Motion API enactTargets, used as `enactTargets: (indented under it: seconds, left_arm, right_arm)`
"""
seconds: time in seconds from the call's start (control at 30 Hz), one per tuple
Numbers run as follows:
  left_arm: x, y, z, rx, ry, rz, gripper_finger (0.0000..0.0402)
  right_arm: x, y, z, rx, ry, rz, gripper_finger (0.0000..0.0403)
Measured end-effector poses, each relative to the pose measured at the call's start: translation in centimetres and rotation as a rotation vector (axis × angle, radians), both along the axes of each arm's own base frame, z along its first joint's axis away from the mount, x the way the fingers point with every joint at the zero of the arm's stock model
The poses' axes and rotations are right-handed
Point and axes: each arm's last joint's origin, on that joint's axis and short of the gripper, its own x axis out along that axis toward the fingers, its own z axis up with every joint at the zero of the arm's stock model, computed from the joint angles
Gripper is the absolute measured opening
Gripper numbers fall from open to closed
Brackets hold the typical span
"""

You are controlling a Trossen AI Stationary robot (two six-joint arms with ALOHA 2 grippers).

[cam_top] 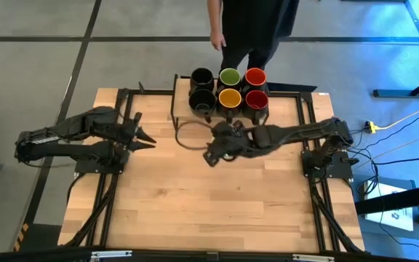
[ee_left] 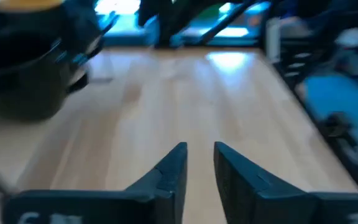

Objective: Place coffee mugs
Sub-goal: Return to Home Position

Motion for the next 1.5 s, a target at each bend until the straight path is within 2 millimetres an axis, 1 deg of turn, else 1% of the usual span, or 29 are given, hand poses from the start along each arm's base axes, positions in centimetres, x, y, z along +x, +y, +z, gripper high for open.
enactTargets:
  seconds: [0.13, 0.3, 0.43, 0.5, 0.6, 0.63, 0.77, 0.8, 0.87, 0.93, 1.03, 1.13, 1.23, 1.3, 1.4, 1.5]
  left_arm:
    - [-0.9, -0.4, -0.7, -0.006, -0.101, -0.094, 0.0040]
    - [-1.5, -0.5, -2.1, -0.004, -0.111, -0.059, 0.0008]
    - [-1.5, -0.3, -1.9, 0.023, -0.138, 0.006, 0.0001]
    - [-1.5, -0.2, -1.8, 0.026, -0.152, 0.029, 0.0004]
    - [-1.4, -0.2, -1.5, 0.034, -0.176, 0.046, 0.0010]
    - [-1.4, -0.1, -1.5, 0.037, -0.182, 0.051, 0.0012]
    - [-1.4, 0.0, -1.1, 0.059, -0.220, 0.092, 0.0017]
    - [-1.4, 0.0, -1.1, 0.061, -0.218, 0.104, 0.0017]
    - [-1.4, 0.1, -1.1, 0.008, -0.218, 0.125, 0.0017]
    - [-1.4, 0.0, -1.1, -0.011, -0.218, 0.111, 0.0017]
    - [-1.3, -0.1, -1.1, -0.015, -0.219, 0.077, 0.0017]
    - [-1.3, -0.1, -0.9, -0.040, -0.245, 0.083, 0.0017]
    - [-1.2, -0.1, -0.8, -0.053, -0.257, 0.071, 0.0017]
    - [-0.8, 0.0, -1.6, -0.068, -0.268, 0.075, 0.0018]
    - [0.0, 0.1, -3.7, -0.094, -0.329, 0.079, 0.0018]
    - [0.8, 0.3, -6.3, -0.113, -0.387, 0.101, 0.0018]
  right_arm:
    - [-1.2, 2.3, 0.6, -0.091, 0.051, 0.109, 0.0207]
    - [-2.6, 4.0, 1.7, -0.159, 0.081, 0.246, 0.0145]
    - [-4.1, 4.7, 3.0, -0.221, 0.096, 0.340, 0.0086]
    - [-5.3, 4.9, 3.4, -0.251, 0.100, 0.386, 0.0056]
    - [-7.4, 4.5, 3.5, -0.281, 0.100, 0.436, 0.0013]
    - [-8.2, 4.2, 3.6, -0.284, 0.088, 0.454, 0.0007]
    - [-11.5, 3.2, 3.9, -0.310, -0.032, 0.537, 0.0017]
    - [-12.2, 2.8, 3.8, -0.308, -0.070, 0.556, 0.0018]
    - [-14.1, 2.5, 3.5, -0.281, -0.157, 0.616, 0.0018]
    - [-15.9, 2.1, 2.9, -0.269, -0.253, 0.673, 0.0011]
    - [-18.4, 1.6, 1.2, -0.248, -0.380, 0.718, 0.0002]
    - [-20.8, 1.0, -0.6, -0.223, -0.505, 0.732, 0.0007]
    - [-23.0, 0.3, -2.5, -0.182, -0.571, 0.704, 0.0009]
    - [-24.2, -0.1, -3.6, -0.156, -0.575, 0.690, 0.0009]
    - [-25.4, -0.5, -4.2, -0.099, -0.622, 0.657, 0.0010]
    - [-26.4, -0.7, -5.0, -0.157, -0.646, 0.693, 0.0010]
